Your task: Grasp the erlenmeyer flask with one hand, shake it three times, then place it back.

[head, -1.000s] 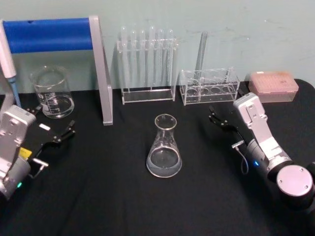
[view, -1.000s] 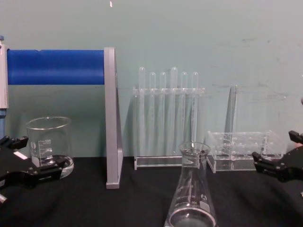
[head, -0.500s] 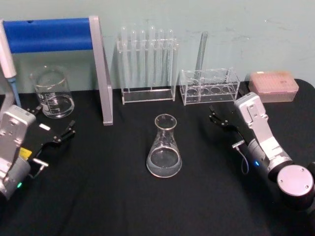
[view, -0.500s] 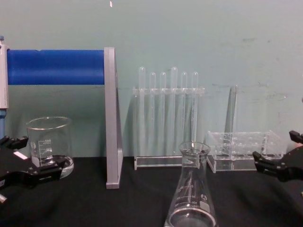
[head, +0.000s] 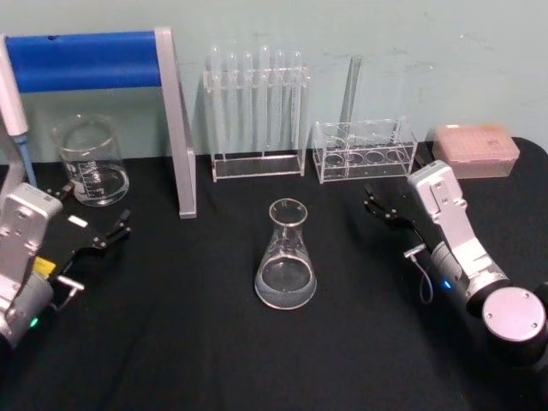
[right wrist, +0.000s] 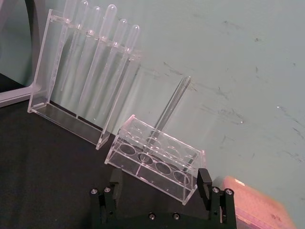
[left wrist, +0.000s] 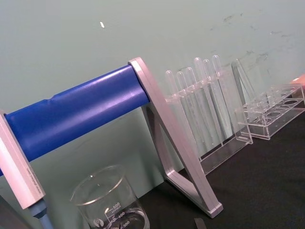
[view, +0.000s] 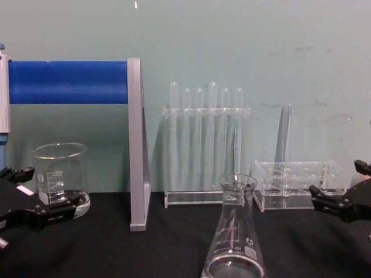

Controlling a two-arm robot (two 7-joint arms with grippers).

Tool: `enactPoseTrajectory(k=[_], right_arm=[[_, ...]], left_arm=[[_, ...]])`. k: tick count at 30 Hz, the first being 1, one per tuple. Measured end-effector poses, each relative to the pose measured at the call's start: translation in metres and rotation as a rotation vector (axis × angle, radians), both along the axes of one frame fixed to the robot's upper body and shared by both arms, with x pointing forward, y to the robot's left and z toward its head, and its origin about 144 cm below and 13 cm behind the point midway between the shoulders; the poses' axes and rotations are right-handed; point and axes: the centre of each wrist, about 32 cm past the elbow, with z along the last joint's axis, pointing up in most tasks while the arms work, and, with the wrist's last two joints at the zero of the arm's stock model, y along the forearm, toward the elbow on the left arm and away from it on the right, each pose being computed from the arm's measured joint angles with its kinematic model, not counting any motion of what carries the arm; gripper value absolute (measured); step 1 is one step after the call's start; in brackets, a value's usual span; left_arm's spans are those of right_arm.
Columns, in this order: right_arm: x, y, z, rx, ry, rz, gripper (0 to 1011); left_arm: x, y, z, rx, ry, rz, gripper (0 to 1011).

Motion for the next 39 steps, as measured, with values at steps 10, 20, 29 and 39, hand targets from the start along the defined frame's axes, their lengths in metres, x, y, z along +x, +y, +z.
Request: enactPoseTrajectory(k=[10, 20, 29, 39], right_arm=[[0.0000, 0.0000, 0.0000, 0.001, 0.000, 0.000, 1003], [0.0000, 0.0000, 0.0000, 0.001, 0.000, 0.000, 1003], [0.0000, 0.0000, 0.0000, 0.001, 0.000, 0.000, 1002], [0.0000, 0.0000, 0.0000, 0.001, 0.000, 0.000, 1003]], left_arm=[[0.0000, 0.0000, 0.0000, 0.000, 0.000, 0.000, 1001], [0.0000, 0.0000, 0.0000, 0.000, 0.000, 0.000, 1001], [0.0000, 0.0000, 0.0000, 0.000, 0.000, 0.000, 1001], [0.0000, 0.0000, 0.0000, 0.000, 0.000, 0.000, 1001]])
